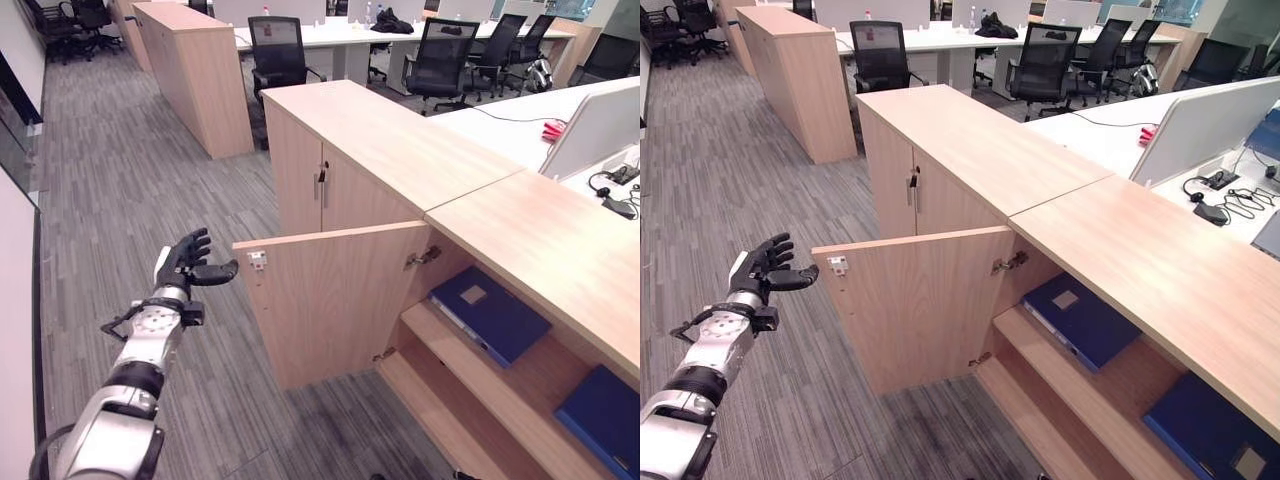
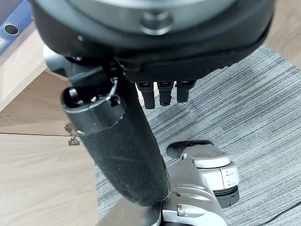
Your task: Put the empty folder in the office cabinet
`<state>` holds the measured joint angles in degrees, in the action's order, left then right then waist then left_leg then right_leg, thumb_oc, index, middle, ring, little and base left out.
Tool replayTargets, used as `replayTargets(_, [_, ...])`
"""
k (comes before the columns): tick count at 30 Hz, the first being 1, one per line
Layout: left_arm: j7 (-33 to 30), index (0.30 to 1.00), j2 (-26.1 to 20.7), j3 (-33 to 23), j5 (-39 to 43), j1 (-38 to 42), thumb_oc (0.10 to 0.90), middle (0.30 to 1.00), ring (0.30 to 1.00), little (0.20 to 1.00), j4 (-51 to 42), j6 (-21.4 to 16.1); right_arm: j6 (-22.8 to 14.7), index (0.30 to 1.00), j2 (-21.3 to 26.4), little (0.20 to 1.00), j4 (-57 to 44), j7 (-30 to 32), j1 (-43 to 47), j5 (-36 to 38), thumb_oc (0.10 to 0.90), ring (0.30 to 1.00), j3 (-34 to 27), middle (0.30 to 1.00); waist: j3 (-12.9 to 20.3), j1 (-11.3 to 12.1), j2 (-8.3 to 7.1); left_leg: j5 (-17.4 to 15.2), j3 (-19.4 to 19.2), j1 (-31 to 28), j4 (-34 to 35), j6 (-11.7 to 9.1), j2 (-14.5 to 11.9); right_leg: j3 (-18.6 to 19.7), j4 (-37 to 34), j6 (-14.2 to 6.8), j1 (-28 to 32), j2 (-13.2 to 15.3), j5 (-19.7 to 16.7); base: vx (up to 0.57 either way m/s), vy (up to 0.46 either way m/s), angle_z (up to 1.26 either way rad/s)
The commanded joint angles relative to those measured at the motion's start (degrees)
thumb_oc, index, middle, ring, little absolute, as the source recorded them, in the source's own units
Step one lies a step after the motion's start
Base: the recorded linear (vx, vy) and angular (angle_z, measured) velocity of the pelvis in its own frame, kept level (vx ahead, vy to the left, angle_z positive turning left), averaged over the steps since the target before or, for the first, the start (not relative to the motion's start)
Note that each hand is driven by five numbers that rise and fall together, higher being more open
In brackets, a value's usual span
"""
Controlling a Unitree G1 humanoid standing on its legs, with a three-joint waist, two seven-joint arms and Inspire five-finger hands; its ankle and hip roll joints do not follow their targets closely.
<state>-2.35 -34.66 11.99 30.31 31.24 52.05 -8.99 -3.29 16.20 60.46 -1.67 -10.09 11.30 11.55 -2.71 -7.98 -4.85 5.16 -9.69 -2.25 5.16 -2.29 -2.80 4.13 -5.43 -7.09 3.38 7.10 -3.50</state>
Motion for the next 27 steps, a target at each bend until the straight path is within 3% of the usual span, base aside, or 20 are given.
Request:
replayTargets(1, [0.5,0.900,3.8,1.0,3.3,15.7,0.800,0.900,0.900,0.900,-1.0,-6.8,-1.0,0.900,3.4,0.900,-0.4,0.6,5.1,-1.0,0.800,0.900,1.8,0.900,-1.8,-1.2,1.38,-8.9,1.4,-6.1,-0.2,-1.1,-0.7,-3.1,3.8,-7.4,0.6,3.9,1.7,0.00,0.000,0.00])
replayTargets(5, [1.1,0.900,8.1,2.4,4.1,14.2,0.800,0.900,0.900,0.900,-5.1,-6.9,-0.5,0.900,2.8,0.900,2.8,1.1,6.0,-1.2,0.800,0.900,0.9,0.900,-1.9,-1.0,1.31,-9.2,1.5,-6.3,-0.2,-0.7,-0.2,-3.3,4.6,-7.7,0.3,4.4,1.5,-0.02,0.051,-0.04])
replayTargets(6, [2.3,0.900,11.0,3.8,4.3,12.0,0.800,0.900,0.900,0.900,-8.7,-7.0,-0.1,0.900,2.6,0.900,4.1,1.4,6.8,-1.1,0.800,0.900,0.1,0.900,-2.3,-0.9,1.29,-9.2,1.6,-6.3,-0.2,-0.4,0.0,-3.5,5.2,-7.8,0.1,4.7,1.3,-0.03,0.062,-0.01])
replayTargets(12, [6.3,0.900,14.3,8.1,2.4,5.5,0.800,0.900,0.900,0.900,-17.9,-6.2,0.2,0.900,2.0,0.900,5.4,1.8,8.4,-0.7,0.800,0.900,-1.6,0.900,-3.5,-0.1,1.22,-9.4,1.1,-5.7,-0.2,0.2,0.5,-3.6,5.7,-7.9,-1.3,5.4,-0.1,-0.05,0.056,0.01])
replayTargets(15, [8.1,0.900,14.8,9.6,2.0,1.9,0.800,0.900,0.900,0.900,-22.4,-6.0,0.1,0.900,0.8,0.900,4.9,2.4,10.8,-0.4,0.800,0.900,-1.6,0.900,-5.6,0.7,0.82,-8.6,-1.4,-4.2,-0.2,-0.3,-0.5,-5.1,5.5,-7.9,-5.2,5.8,-6.4,-0.17,-0.062,-0.15])
replayTargets(16, [8.0,0.900,14.8,9.6,1.9,1.8,0.800,0.900,0.900,0.900,-22.5,-6.0,0.1,0.900,0.8,0.900,4.9,2.4,10.8,-0.4,0.800,0.900,-1.6,0.900,-5.5,0.8,0.84,-8.6,-1.5,-4.1,-0.2,-0.4,-0.5,-5.0,5.5,-7.9,-5.3,5.7,-6.4,-0.19,-0.040,-0.44])
replayTargets(17, [8.5,0.900,14.0,9.8,1.7,0.2,0.800,0.900,0.900,0.900,-24.7,-5.9,0.1,0.900,0.3,0.900,4.4,2.4,11.0,-0.3,0.800,0.900,-1.4,0.900,-6.0,1.8,1.39,-7.8,-2.6,-2.9,-0.2,-0.4,-1.5,-9.0,6.6,-7.9,-6.8,6.7,-6.2,-0.29,0.062,-0.83])
replayTargets(18, [9.3,0.900,13.0,9.3,1.5,-2.0,0.800,0.900,0.900,0.900,-26.2,-5.1,-0.1,0.900,0.2,0.900,3.9,2.5,11.2,-1.0,0.800,0.900,-1.1,0.900,-6.1,4.1,2.55,-6.6,-5.5,-1.5,-0.2,-0.1,-2.3,-18.1,8.9,-7.6,-5.5,9.5,-2.9,-0.35,0.071,-0.91])
replayTargets(20, [9.7,0.900,12.2,8.4,1.0,-3.9,0.800,0.900,0.900,0.900,-27.9,-4.5,-0.4,0.900,-0.2,0.900,3.3,2.5,11.5,-1.6,0.800,0.900,-0.6,0.900,-5.7,5.5,2.95,-5.7,-8.5,-0.3,-0.8,0.2,-2.9,-22.8,13.2,-6.9,-3.6,11.7,-0.9,-0.24,0.031,-0.67])
replayTargets(22, [9.9,0.900,11.3,7.1,0.9,-6.6,0.800,0.900,0.900,0.900,-30.1,-4.3,-0.4,0.900,-0.4,0.900,3.2,2.2,12.1,-1.9,0.800,0.900,-0.6,0.900,-5.0,6.7,3.14,-5.2,-10.8,0.4,-1.3,0.6,-3.2,-23.2,16.4,-6.7,-2.3,13.2,-0.1,-0.18,-0.016,-0.57])
replayTargets(26, [10.7,0.900,10.2,5.5,1.2,-11.5,0.800,0.900,0.900,0.900,-33.4,-4.0,-0.3,0.900,-0.6,0.900,3.6,2.1,12.6,-1.8,0.800,0.900,-1.0,0.900,-3.7,8.8,3.10,-3.9,-14.0,1.9,-2.0,0.9,-3.5,-23.3,17.4,-7.4,0.8,14.9,-1.5,-0.18,-0.105,-0.78])
replayTargets(27, [11.3,0.900,9.6,4.0,0.9,-15.6,0.800,0.900,0.900,0.900,-35.2,-3.9,-0.4,0.900,-0.9,0.900,3.6,1.9,12.9,-1.8,0.800,0.900,-1.1,0.900,-2.9,10.4,2.96,-2.9,-16.3,2.7,-2.4,0.7,-3.9,-24.3,16.9,-7.9,2.5,15.7,-3.2,-0.18,-0.163,-0.68])
